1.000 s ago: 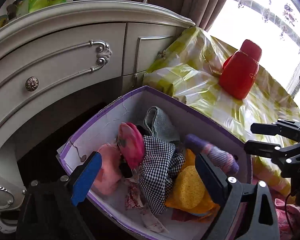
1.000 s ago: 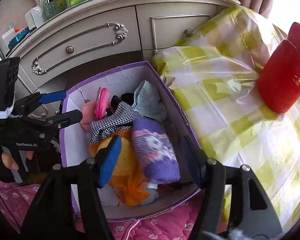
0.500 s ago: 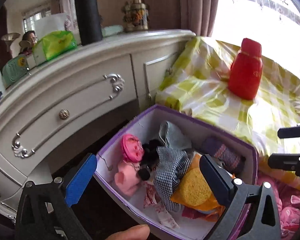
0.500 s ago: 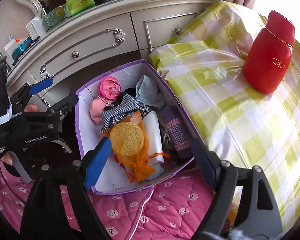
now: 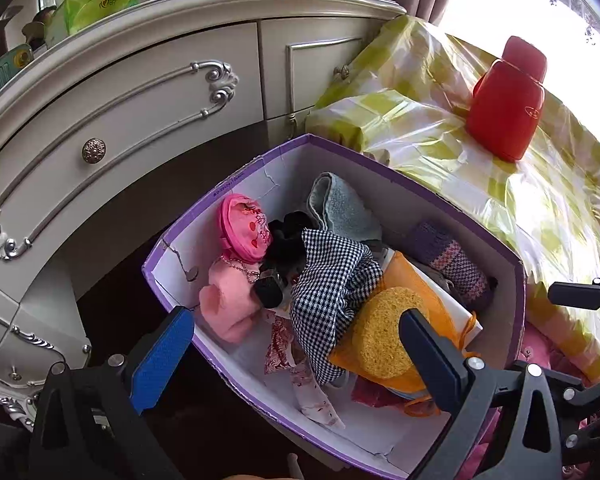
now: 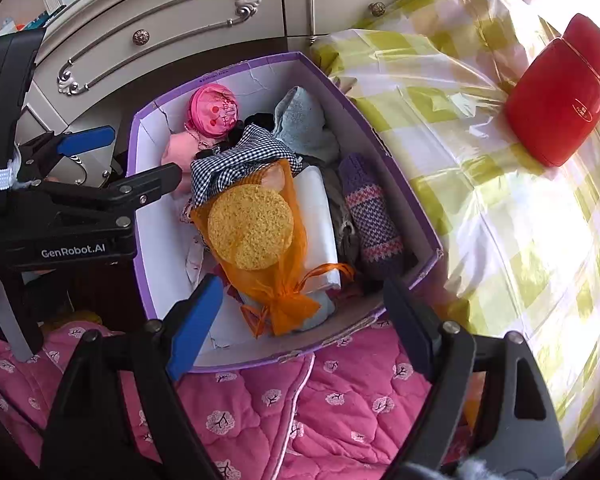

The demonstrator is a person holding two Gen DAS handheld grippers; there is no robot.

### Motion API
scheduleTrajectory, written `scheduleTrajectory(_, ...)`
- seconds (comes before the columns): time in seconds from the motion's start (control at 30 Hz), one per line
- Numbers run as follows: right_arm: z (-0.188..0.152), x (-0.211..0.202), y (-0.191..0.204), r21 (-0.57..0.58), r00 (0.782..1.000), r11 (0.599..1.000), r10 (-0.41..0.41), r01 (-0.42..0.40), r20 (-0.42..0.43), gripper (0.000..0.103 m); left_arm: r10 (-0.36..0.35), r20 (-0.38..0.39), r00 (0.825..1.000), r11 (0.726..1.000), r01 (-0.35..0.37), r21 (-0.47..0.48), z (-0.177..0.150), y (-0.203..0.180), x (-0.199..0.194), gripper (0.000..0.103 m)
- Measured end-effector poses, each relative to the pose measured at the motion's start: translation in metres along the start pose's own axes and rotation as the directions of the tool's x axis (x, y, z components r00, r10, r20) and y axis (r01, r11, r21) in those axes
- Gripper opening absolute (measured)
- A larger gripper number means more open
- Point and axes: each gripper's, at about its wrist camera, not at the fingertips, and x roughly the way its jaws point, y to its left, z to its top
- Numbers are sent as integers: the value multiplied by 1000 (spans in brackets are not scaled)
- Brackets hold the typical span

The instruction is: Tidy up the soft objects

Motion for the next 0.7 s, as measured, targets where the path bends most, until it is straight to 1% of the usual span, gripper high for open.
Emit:
scheduleTrajectory(0.33,-2,6,2,12,1000,1000,12,-12,-19,84,6,0,1000,1000,-6,1,1,0,2,103)
scheduleTrajectory(0.7,-2,8,1,18,1000,1000,13,-13,-22,84,9,0,1000,1000,-9,11,1,-2,3,103)
